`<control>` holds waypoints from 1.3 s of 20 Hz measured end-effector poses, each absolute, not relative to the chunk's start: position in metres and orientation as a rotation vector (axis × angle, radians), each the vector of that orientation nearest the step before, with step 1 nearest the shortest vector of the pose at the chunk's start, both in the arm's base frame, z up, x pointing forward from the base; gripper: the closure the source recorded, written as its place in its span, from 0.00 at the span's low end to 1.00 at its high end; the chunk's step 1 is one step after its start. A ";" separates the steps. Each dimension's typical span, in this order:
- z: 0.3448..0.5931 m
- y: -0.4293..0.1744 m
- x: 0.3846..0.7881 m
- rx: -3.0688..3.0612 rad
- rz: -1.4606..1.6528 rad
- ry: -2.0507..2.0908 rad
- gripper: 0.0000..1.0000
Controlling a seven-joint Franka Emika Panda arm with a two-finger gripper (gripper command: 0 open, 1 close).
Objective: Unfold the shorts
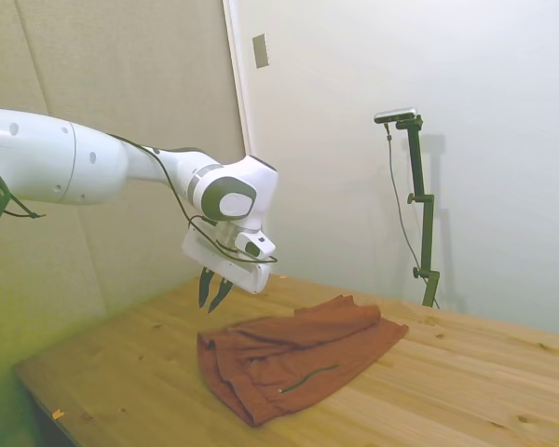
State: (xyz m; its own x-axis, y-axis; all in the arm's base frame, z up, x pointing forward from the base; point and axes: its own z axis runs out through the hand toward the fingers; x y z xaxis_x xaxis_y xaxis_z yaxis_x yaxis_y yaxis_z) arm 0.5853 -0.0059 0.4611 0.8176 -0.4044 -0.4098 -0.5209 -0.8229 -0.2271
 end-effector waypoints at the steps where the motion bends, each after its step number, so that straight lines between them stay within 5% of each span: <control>1: 0.464 -0.008 0.586 -2.675 0.476 0.738 0.00; 6: 0.489 -0.068 0.628 -2.636 0.228 1.031 0.00; 12: 0.441 -0.187 0.706 -2.494 -0.037 1.433 0.00; 17: 0.445 -0.201 0.745 -2.372 -0.184 1.727 0.00; 26: 0.407 -0.189 0.782 -2.293 -0.261 2.029 0.00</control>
